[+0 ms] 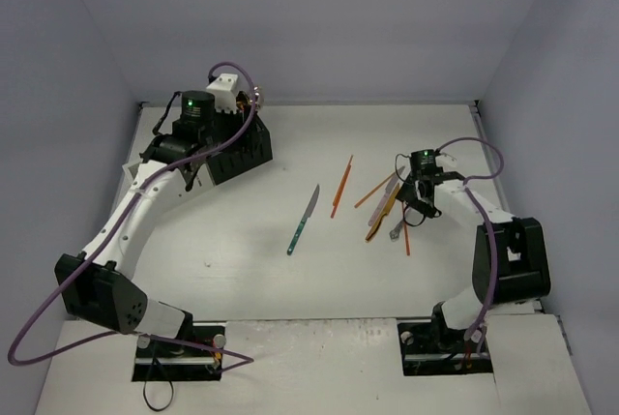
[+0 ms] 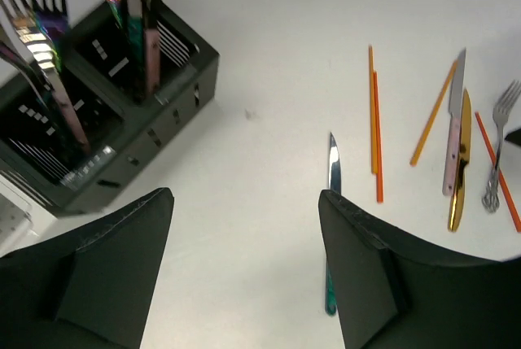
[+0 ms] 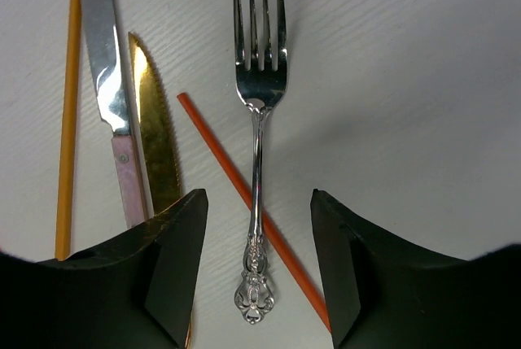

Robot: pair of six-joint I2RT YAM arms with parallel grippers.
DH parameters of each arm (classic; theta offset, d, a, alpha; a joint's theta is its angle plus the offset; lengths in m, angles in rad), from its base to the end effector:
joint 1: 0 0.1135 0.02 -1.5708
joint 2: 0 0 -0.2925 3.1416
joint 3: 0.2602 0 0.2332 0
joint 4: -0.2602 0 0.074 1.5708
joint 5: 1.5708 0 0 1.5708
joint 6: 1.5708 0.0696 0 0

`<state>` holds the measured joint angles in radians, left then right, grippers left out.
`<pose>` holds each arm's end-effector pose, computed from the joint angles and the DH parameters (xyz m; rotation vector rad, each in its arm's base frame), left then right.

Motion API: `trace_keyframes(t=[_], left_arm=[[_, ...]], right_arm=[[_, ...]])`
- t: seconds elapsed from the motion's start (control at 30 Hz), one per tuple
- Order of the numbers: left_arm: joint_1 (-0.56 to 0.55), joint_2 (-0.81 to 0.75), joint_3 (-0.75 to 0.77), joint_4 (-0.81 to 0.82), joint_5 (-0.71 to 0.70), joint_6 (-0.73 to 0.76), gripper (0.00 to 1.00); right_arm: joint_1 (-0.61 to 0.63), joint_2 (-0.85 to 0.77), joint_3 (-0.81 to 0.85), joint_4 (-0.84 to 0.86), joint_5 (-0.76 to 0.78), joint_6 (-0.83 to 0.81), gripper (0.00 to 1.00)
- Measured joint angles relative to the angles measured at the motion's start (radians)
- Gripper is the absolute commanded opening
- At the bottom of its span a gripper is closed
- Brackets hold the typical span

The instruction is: Sort the eating utensils into containers

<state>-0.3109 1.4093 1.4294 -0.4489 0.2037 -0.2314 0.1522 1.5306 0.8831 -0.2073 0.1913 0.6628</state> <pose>0.3064 -0.1132 0.4076 0.2137 2.0216 -0.5488 0.3159 0.0351 0.2103 0.6919 2.3085 0.1449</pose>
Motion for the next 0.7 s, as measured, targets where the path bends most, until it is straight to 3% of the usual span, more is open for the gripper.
trace_keyframes(t=[0.47, 0.6, 0.63, 0.7], left_arm=[[-0.068, -0.084, -0.069, -0.08, -0.021, -0.021, 0.69], [-0.078, -0.084, -0.074, -0.081, -0.022, -0.027, 0.69], [-0.081, -0.084, -0.075, -0.081, -0.022, -0.028, 0.69], [-0.084, -0.084, -0.077, -0.083, -0.021, -0.031, 0.69]], right_arm=[[-0.02, 0.195, 0.086, 0.02, 0.036, 0.046, 0.32], [-0.021, 0.199, 0.087, 0.026, 0.048, 0.05, 0.14], [-0.022, 0.199, 0.086, 0.027, 0.049, 0.051, 0.04], [-0.022, 0.199, 0.086, 0.029, 0.05, 0.053, 0.0]])
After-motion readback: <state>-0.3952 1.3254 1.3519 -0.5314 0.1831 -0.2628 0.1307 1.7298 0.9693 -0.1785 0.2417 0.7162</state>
